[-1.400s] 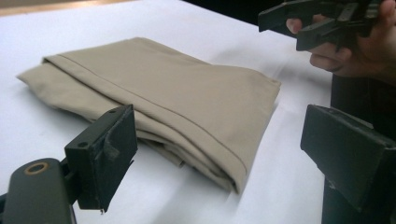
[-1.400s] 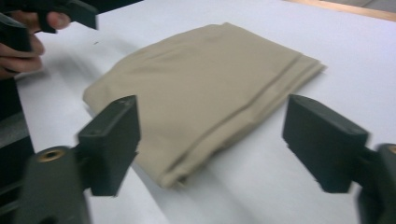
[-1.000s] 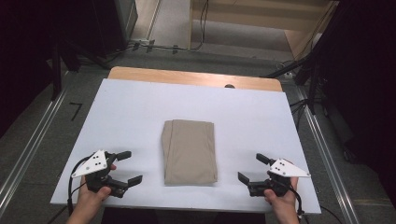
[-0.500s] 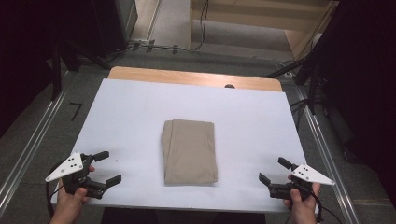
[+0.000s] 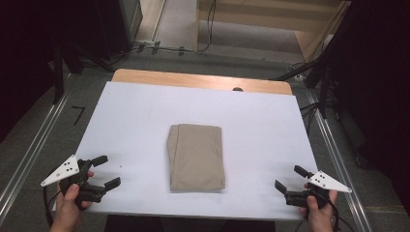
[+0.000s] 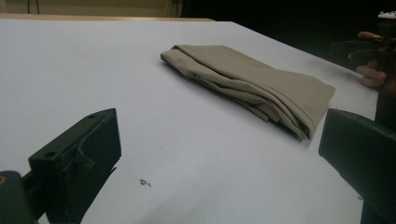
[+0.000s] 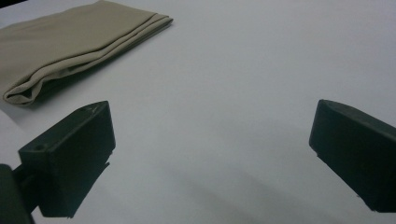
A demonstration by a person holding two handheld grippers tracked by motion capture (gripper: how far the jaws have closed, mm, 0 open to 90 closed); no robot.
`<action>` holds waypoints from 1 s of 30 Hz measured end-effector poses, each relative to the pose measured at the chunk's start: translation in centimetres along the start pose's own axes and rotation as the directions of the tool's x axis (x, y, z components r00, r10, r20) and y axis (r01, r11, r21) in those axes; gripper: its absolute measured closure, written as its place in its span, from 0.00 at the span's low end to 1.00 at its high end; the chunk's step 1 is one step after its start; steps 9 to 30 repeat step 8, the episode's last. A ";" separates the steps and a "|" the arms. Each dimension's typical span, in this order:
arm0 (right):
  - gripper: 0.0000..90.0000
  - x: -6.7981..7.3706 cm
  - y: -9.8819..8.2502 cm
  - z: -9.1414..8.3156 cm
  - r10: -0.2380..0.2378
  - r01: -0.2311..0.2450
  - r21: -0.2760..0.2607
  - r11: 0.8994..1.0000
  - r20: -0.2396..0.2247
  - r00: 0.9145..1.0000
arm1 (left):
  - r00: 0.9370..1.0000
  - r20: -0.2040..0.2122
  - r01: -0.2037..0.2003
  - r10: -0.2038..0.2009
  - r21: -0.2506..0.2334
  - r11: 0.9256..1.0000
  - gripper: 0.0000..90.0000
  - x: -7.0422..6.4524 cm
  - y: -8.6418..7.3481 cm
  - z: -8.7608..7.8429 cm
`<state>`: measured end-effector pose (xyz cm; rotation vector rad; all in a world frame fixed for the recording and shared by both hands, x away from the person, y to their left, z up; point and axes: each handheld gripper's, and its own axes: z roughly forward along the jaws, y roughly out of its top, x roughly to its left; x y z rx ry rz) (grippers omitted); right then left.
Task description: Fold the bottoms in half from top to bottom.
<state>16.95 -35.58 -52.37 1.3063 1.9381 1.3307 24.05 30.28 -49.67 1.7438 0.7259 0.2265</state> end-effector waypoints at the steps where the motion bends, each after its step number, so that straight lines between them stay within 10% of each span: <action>1: 0.00 0.0 0.0 0.0 0.000 0.000 0.000 1.000 0.000 1.000 | 1.000 0.000 -0.003 0.003 0.009 1.000 0.00 0.0 0.0 0.1; 30: 0.00 0.0 0.0 0.0 0.004 -0.004 0.002 1.000 0.005 1.000 | 1.000 0.002 -0.001 0.001 0.010 1.000 0.00 0.1 0.0 0.2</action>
